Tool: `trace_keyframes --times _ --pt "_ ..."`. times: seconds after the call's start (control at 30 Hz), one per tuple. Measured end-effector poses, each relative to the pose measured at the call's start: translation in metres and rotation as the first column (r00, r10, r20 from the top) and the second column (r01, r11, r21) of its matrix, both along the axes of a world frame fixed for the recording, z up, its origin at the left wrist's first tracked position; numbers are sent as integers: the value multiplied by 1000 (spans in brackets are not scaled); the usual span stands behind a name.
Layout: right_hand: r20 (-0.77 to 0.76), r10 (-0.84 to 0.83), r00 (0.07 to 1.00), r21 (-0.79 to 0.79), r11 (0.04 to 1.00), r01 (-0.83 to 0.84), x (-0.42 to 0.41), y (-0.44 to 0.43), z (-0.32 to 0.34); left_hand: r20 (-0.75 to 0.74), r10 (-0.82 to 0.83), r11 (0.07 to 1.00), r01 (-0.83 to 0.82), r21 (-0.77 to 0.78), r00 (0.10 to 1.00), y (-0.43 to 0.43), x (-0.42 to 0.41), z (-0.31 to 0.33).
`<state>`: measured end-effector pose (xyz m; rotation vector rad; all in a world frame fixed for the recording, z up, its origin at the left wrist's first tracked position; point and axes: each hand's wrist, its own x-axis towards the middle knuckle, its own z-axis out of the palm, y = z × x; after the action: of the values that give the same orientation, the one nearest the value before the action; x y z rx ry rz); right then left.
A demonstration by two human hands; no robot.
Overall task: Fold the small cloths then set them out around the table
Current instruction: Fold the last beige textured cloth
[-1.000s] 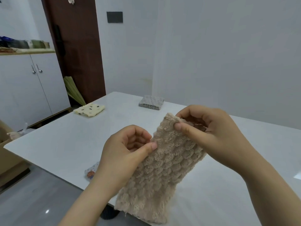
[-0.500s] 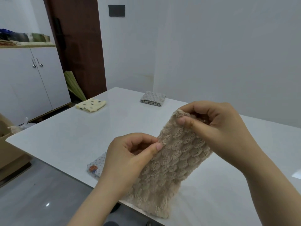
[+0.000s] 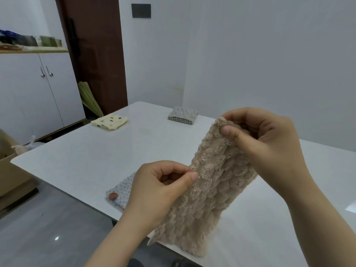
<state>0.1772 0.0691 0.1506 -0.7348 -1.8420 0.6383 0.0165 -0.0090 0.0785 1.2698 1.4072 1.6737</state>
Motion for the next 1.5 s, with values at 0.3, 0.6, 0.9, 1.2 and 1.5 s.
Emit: trace_keyframes --times 0.3,0.6,0.9,1.2,1.5 --pt "-73 -51 996 4 999 51 8 7 3 -53 -74 986 66 -150 996 -5 -9 -23" --pt "-139 -96 986 13 995 99 19 18 4 -146 -128 965 90 -246 981 -5 -16 -42" --pt "-183 -138 973 -7 990 139 35 23 2 -213 31 964 -86 -253 977 0 -28 -41" --pt "-278 -205 938 -92 978 186 52 25 -15 -147 202 967 -221 -127 968 1 -38 -30" --pt "-277 -334 901 -155 941 301 63 27 -44 -263 170 971 -208 -122 950 3 -48 -29"
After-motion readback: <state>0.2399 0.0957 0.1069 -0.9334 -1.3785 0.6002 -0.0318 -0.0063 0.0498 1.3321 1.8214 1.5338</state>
